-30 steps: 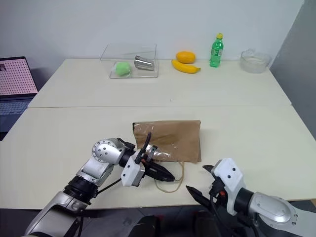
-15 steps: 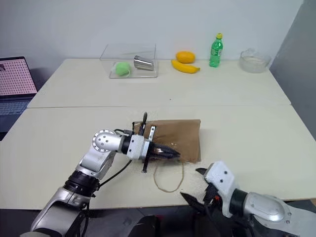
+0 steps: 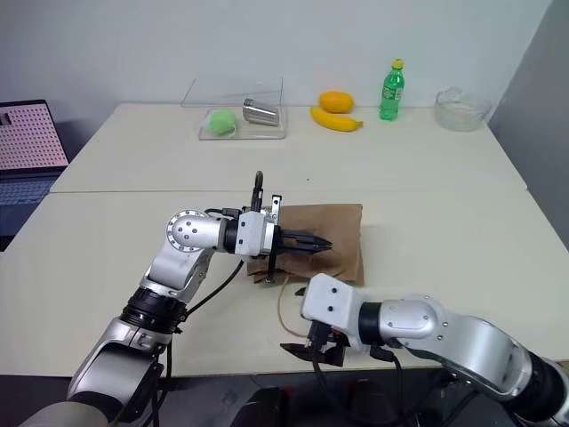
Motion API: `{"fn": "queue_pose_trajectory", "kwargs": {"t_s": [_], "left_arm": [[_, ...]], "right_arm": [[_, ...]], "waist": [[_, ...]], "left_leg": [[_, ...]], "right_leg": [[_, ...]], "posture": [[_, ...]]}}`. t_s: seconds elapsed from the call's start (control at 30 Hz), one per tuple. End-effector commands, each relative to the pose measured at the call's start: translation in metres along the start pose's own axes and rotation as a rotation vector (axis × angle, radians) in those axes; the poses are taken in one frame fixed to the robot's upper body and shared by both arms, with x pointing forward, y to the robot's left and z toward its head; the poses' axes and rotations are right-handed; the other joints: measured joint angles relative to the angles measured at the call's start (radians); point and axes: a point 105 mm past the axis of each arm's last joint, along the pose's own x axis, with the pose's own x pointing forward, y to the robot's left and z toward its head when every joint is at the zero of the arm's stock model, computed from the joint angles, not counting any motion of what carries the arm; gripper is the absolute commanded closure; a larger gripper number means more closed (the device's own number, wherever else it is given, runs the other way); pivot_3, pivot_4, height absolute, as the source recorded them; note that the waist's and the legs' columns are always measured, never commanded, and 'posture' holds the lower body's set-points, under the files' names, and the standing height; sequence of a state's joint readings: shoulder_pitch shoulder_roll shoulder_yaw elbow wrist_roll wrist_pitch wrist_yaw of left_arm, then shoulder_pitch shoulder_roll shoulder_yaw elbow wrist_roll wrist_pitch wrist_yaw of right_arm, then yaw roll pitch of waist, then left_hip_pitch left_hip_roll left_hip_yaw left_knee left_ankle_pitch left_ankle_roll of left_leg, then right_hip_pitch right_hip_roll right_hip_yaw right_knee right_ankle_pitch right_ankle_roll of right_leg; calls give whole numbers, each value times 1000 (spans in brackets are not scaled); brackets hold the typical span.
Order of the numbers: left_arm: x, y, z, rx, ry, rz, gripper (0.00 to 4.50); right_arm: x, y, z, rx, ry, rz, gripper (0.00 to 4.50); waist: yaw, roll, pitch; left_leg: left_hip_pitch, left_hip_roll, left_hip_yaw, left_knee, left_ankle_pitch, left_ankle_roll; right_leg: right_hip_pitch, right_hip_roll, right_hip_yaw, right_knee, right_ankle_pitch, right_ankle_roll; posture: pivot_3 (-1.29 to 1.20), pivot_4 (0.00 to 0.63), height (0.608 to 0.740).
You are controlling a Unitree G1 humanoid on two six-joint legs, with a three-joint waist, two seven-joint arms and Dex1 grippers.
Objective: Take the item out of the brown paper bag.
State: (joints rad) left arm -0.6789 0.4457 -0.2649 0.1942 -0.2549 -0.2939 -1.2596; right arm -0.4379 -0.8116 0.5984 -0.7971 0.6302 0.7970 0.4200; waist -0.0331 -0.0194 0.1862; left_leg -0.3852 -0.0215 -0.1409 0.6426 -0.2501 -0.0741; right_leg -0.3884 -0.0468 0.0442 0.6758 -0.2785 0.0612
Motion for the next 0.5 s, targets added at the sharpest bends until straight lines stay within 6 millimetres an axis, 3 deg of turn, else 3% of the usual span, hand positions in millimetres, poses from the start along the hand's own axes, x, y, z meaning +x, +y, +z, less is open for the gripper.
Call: {"fn": "queue_pose_trajectory", "kwargs": {"t_s": [0.03, 0.4, 0.5], "left_arm": [[-3, 15, 12, 67, -11, 51, 4488], [-3, 25, 13, 86, -2, 95, 4488], [-2, 26, 12, 90, -3, 98, 4500]], "right_arm": [[8, 1, -3, -28, 39, 48, 236], [27, -23, -16, 115, 97, -54, 236], [27, -24, -16, 121, 88, -66, 1128]], "waist": [[0, 0, 0], [0, 0, 0], [0, 0, 0]], "left_leg": [[0, 0, 0, 0, 0, 0], [0, 0, -1, 0, 0, 0], [0, 0, 0, 0, 0, 0]], "right_leg": [[0, 0, 0, 0, 0, 0], [-1, 0, 0, 1, 0, 0], [-1, 0, 0, 2, 0, 0]], "posture": [[0, 150, 740], [0, 150, 740], [0, 150, 740]]}}
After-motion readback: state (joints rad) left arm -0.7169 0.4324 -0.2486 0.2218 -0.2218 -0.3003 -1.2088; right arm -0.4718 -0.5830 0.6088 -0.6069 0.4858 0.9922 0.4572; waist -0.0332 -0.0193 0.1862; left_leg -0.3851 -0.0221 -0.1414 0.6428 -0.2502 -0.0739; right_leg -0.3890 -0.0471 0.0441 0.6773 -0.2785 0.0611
